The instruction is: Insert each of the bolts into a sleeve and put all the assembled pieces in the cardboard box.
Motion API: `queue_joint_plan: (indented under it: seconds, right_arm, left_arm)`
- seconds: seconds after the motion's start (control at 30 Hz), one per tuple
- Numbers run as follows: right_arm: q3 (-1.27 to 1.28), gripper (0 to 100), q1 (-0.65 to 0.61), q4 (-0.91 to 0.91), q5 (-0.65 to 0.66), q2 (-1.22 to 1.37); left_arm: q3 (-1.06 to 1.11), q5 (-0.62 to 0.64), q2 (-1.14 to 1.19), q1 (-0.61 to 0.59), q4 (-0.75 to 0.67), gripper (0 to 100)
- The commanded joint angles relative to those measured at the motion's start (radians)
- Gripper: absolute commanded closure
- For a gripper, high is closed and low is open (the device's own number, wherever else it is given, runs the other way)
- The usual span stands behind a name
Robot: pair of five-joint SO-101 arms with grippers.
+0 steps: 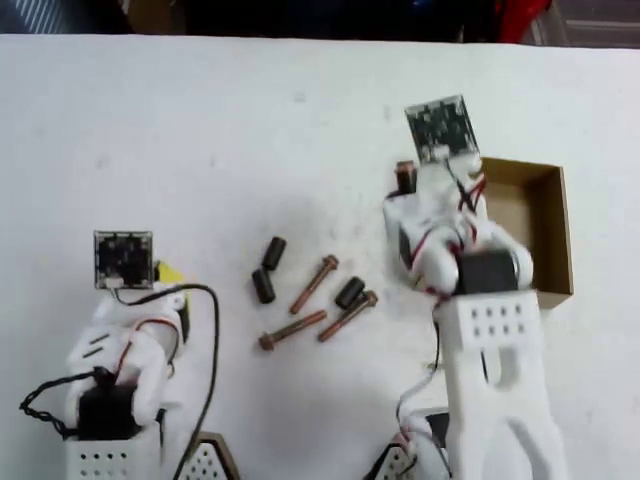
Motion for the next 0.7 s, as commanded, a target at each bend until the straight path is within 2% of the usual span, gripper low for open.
queue_joint_plan:
  seconds: [0.0, 0.07, 0.33, 0.5, 0.67]
  right_arm:
    - [-0.138, 98.1, 0.045, -0.005, 0.014, 0.101]
    - [-0.173, 98.1, 0.062, -0.001, 0.014, 0.163]
    - [-0.315, 98.1, 0.148, -0.001, 0.015, 0.424]
    - [-0.431, 98.1, 0.222, 0.001, 0.017, 0.608]
    - [-0.554, 98.1, 0.254, 0.067, 0.104, 0.785]
  left_arm:
    - [-0.002, -0.008, -0.120, -0.045, 0.011, 98]
    - [-0.003, -0.008, -0.186, -0.042, 0.049, 98]
    - [0.005, -0.006, -0.157, -0.042, 0.057, 98]
    - [0.080, -0.006, -0.157, -0.042, 0.037, 98]
    - [0.138, -0.006, -0.157, -0.042, -0.041, 98]
